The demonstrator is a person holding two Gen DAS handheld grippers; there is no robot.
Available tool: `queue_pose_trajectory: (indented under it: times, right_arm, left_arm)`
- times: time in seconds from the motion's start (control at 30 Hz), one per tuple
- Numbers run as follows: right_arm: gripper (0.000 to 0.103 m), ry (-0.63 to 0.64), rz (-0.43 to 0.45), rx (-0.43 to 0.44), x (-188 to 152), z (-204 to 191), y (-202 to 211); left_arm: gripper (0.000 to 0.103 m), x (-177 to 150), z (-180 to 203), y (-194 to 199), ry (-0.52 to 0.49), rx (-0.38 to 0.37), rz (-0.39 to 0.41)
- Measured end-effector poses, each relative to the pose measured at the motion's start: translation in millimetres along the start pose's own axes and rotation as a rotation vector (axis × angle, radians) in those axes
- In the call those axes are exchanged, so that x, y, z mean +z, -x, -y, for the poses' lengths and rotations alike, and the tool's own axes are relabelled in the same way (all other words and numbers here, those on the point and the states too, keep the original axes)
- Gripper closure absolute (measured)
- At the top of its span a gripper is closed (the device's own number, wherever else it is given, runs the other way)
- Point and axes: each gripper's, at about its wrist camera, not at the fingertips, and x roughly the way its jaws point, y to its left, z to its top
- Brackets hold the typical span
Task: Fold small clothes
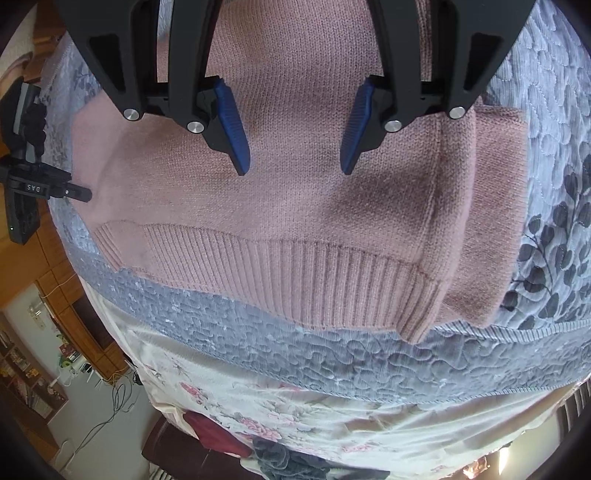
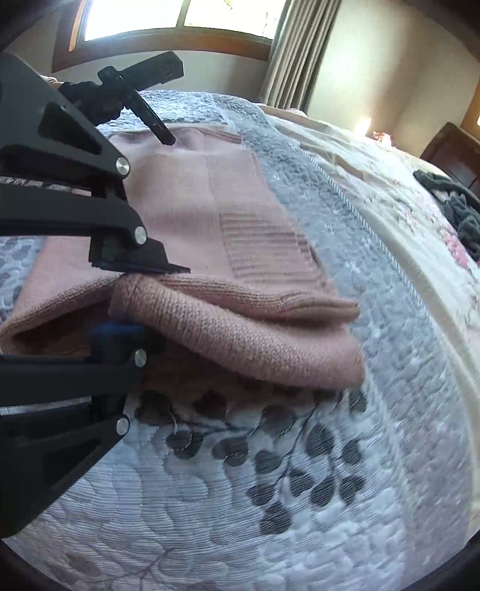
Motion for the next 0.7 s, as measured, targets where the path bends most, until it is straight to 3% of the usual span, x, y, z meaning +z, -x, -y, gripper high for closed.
queue_pose_trajectory:
  times: [0.2,0.4,0.7]
  right_arm:
    - [0.083,0.182,-0.013,-0.003,9,-95,3]
    - [0.083,0.321,-0.085,-0.051,-3,-169,-37]
    - [0.083,0.357,-0.167,-0.136,-18,-198,-101]
  left_arm:
    - [0.052,2,-9,22,0.012,-0.015,0.027]
    - [0.052,4,-22,36,0.054,-0.051,0.047]
    - [0.052,7,-32,43,0.103,-0.112,0.066]
